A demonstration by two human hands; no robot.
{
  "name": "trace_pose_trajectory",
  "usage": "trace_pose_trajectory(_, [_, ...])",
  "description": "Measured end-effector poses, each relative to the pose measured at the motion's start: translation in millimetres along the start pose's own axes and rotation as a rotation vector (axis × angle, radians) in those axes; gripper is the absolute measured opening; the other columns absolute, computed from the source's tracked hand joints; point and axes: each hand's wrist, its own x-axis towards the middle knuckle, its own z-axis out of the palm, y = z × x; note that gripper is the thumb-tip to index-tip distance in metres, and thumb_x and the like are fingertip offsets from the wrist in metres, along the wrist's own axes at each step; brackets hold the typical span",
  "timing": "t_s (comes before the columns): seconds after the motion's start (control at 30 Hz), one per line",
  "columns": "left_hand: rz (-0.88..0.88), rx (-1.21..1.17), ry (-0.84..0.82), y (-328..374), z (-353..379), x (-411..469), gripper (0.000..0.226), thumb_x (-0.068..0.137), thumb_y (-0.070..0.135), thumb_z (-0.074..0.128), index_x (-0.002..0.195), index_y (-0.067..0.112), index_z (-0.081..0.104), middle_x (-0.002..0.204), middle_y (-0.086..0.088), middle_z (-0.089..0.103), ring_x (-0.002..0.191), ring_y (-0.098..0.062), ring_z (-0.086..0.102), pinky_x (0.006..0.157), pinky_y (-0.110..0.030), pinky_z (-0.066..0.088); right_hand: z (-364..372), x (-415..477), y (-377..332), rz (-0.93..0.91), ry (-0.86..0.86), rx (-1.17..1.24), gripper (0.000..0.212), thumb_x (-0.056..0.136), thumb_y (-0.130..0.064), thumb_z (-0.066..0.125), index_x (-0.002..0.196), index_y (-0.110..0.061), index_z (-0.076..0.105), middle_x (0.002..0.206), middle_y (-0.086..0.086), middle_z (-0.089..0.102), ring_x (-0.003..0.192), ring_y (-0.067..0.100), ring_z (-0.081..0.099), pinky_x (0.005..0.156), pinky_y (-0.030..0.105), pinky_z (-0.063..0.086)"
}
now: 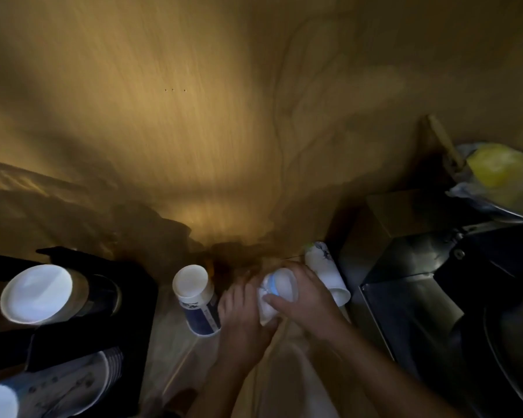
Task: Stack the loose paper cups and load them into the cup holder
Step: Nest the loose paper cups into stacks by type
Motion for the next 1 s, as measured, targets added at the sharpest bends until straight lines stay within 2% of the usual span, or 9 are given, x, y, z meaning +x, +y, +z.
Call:
trace_pose_trajectory(0.17, [-0.157, -0.438, 0.043, -2, 8, -6, 0.057, 0.069, 0.048, 0.070, 0.116, 0.036, 0.040, 0.110, 0.012, 0.055, 0.099, -0.008, 0.053, 0.081, -0.026, 0.043, -13, -4, 0, 0.002, -0.164, 0.276, 0.055, 0.061, -0.062, 0.068, 0.110, -0.043, 0.050, 0.110, -0.015, 0.061, 0.102, 0.003, 0.056, 0.086, 0.027, 0.048])
trace_pose_trajectory(0.23, [-0.214, -0.556, -0.001, -10, 12, -9, 0.063, 0.065, 0.038, 0.077, 0.113, 0.043, 0.036, 0.110, 0.020, 0.052, 0.102, -0.003, 0.052, 0.080, -0.016, 0.041, -12, 4, 8, 0.115, -0.070, 0.375, 0.043, 0.065, -0.060, 0.067, 0.103, -0.045, 0.053, 0.104, -0.014, 0.066, 0.098, 0.003, 0.061, 0.083, 0.028, 0.050])
trace_pose_trajectory(0.37, [-0.279, -0.620, -0.001, -24, 22, -19, 0.069, 0.065, 0.026, 0.079, 0.108, 0.048, 0.030, 0.110, 0.030, 0.044, 0.106, -0.004, 0.050, 0.084, -0.018, 0.041, -9, 34, 39, 0.213, 0.187, -0.280, 0.038, 0.084, -0.029, 0.060, 0.113, -0.005, 0.054, 0.113, 0.019, 0.059, 0.103, 0.034, 0.054, 0.086, 0.039, 0.044])
trace_pose_trajectory(0.43, [-0.293, -0.630, 0.001, -28, 26, -24, 0.070, 0.064, 0.025, 0.080, 0.105, 0.054, 0.030, 0.110, 0.032, 0.043, 0.103, 0.003, 0.050, 0.085, -0.021, 0.041, -7, 43, 52, 0.240, 0.150, -0.542, 0.045, 0.086, -0.030, 0.056, 0.118, 0.000, 0.048, 0.114, 0.023, 0.056, 0.102, 0.036, 0.052, 0.085, 0.040, 0.042])
trace_pose_trajectory(0.57, [-0.324, -0.658, 0.020, -30, 28, -29, 0.074, 0.062, 0.027, 0.081, 0.103, 0.062, 0.030, 0.111, 0.032, 0.043, 0.104, 0.019, 0.044, 0.079, -0.013, 0.042, -1, 52, 62, 0.298, 0.116, -0.672, 0.054, 0.090, -0.041, 0.044, 0.122, 0.002, 0.039, 0.112, 0.023, 0.056, 0.096, 0.034, 0.055, 0.080, 0.039, 0.044])
trace_pose_trajectory(0.63, [-0.328, -0.668, 0.017, -31, 28, -31, 0.072, 0.061, 0.032, 0.079, 0.103, 0.063, 0.030, 0.111, 0.029, 0.045, 0.105, 0.017, 0.045, 0.079, -0.015, 0.044, 3, 59, 60, 0.396, 0.052, -0.612, 0.058, 0.090, -0.045, 0.042, 0.127, 0.000, 0.032, 0.117, 0.022, 0.054, 0.101, 0.034, 0.056, 0.082, 0.039, 0.044])
trace_pose_trajectory(0.77, [-0.325, -0.658, 0.018, -32, 30, -35, 0.070, 0.055, 0.041, 0.075, 0.102, 0.065, 0.029, 0.112, 0.026, 0.046, 0.104, 0.005, 0.049, 0.083, -0.022, 0.043, 5, 68, 63, 0.586, -0.086, -0.347, 0.084, 0.078, -0.051, 0.063, 0.134, -0.004, 0.022, 0.133, 0.021, 0.046, 0.116, 0.036, 0.050, 0.093, 0.042, 0.043])
trace_pose_trajectory(0.87, [-0.335, -0.646, 0.039, -33, 30, -39, 0.074, 0.054, 0.038, 0.077, 0.101, 0.069, 0.028, 0.111, 0.025, 0.048, 0.104, 0.000, 0.052, 0.085, -0.025, 0.045, 4, 74, 66, 0.586, -0.190, -0.041, 0.090, 0.071, -0.027, 0.076, 0.138, -0.008, 0.020, 0.142, 0.018, 0.034, 0.126, 0.034, 0.040, 0.103, 0.042, 0.037])
trace_pose_trajectory(1.0, [-0.331, -0.618, 0.038, -37, 32, -43, 0.074, 0.052, 0.042, 0.077, 0.101, 0.068, 0.029, 0.107, 0.027, 0.050, 0.101, 0.003, 0.052, 0.082, -0.024, 0.046, 2, 70, 63, 0.630, -0.192, 0.162, 0.098, 0.059, -0.011, 0.079, 0.138, -0.019, 0.021, 0.132, 0.015, 0.044, 0.112, 0.036, 0.050, 0.092, 0.048, 0.048])
